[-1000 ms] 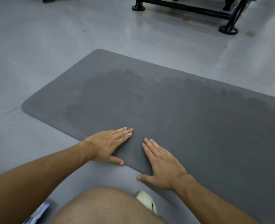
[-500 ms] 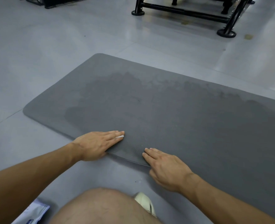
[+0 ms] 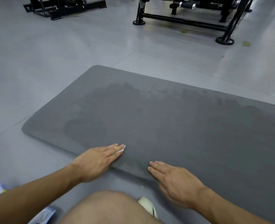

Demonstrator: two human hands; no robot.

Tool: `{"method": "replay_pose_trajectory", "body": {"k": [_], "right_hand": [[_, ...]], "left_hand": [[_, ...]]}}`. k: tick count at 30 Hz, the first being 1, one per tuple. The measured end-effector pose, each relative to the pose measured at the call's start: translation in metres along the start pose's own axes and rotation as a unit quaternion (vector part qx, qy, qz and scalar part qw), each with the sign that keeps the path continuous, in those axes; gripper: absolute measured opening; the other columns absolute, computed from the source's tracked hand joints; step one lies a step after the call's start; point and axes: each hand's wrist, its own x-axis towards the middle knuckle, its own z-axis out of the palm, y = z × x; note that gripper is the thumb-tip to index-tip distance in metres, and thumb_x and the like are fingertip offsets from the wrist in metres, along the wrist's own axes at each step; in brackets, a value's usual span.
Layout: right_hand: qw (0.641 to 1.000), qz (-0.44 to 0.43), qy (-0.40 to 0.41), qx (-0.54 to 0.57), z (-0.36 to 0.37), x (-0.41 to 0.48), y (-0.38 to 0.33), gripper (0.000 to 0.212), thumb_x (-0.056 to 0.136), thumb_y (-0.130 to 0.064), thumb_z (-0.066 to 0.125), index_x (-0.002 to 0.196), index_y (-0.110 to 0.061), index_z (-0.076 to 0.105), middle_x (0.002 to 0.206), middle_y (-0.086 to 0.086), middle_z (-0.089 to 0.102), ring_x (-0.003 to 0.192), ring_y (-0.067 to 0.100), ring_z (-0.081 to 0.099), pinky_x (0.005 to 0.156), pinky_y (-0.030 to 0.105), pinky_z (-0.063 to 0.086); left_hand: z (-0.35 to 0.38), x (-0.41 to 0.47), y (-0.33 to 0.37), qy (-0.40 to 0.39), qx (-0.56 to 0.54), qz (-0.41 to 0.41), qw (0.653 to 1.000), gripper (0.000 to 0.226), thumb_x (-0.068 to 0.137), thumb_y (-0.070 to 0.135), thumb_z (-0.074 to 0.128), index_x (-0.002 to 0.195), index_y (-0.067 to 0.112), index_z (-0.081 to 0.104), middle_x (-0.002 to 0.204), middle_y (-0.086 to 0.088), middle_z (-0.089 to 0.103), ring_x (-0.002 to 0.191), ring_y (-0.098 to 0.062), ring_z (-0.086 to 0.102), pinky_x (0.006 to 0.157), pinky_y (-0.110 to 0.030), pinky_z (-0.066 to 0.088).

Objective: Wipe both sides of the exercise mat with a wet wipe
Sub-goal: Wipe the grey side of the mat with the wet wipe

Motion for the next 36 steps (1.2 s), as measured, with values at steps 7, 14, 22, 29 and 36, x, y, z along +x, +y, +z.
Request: {"method": "replay_pose_trajectory", "body": {"k": [7, 14, 22, 29, 36], "right_hand": [[0.998, -0.030, -0.059, 0.012, 0.018, -0.031, -0.007, 0.051, 0.083, -0.037, 0.046, 0.126, -0.027, 0.071, 0.138, -0.009, 0.064, 0.124, 0.006, 0.061, 0.077, 0.022, 0.060], [0.997, -0.062, -0.053, -0.016, 0.017, -0.037, -0.008, 0.045, 0.084, -0.044, 0.045, 0.116, -0.035, 0.075, 0.130, -0.014, 0.068, 0.116, 0.001, 0.065, 0.069, 0.013, 0.057], [0.992, -0.084, -0.099, 0.007, -0.013, -0.018, 0.015, 0.062, 0.095, -0.075, 0.035, 0.146, -0.040, 0.044, 0.155, -0.013, 0.040, 0.143, 0.007, 0.038, 0.121, 0.034, 0.028], [0.996, 0.061, -0.058, -0.041, 0.010, 0.026, 0.043, 0.064, 0.101, -0.068, 0.025, 0.157, -0.038, 0.031, 0.167, -0.003, 0.026, 0.154, 0.017, 0.020, 0.117, 0.040, 0.014], [0.977, 0.205, 0.052, 0.012, 0.018, 0.091, 0.076, 0.078, 0.095, -0.067, -0.002, 0.163, -0.030, 0.002, 0.170, -0.008, -0.008, 0.155, 0.009, -0.013, 0.124, 0.032, -0.008]], "left_hand": [[0.032, -0.025, 0.047, -0.003, 0.050, 0.012, 0.999, 0.056, 0.094, 0.029, 0.046, 0.146, 0.007, 0.046, 0.153, -0.004, 0.050, 0.134, -0.021, 0.056, 0.109, -0.026, 0.040], [0.038, -0.031, 0.064, 0.032, 0.108, -0.007, 0.994, 0.042, 0.107, 0.016, 0.026, 0.143, 0.007, 0.045, 0.151, -0.004, 0.053, 0.130, -0.021, 0.059, 0.110, -0.036, 0.033], [0.004, -0.033, 0.034, -0.102, -0.109, -0.066, 0.987, 0.082, 0.102, 0.060, 0.038, 0.164, 0.021, 0.000, 0.171, 0.010, -0.005, 0.157, -0.009, 0.000, 0.125, -0.028, 0.006], [-0.010, -0.015, 0.026, -0.151, -0.156, -0.099, 0.971, 0.088, 0.098, 0.076, 0.026, 0.159, 0.030, -0.016, 0.165, 0.020, -0.026, 0.151, 0.000, -0.023, 0.124, -0.024, -0.010], [0.033, 0.075, -0.044, -0.036, -0.137, -0.281, 0.949, 0.079, 0.096, 0.064, 0.014, 0.163, 0.024, 0.002, 0.170, 0.010, -0.010, 0.153, -0.002, -0.016, 0.121, -0.021, -0.011]]}}
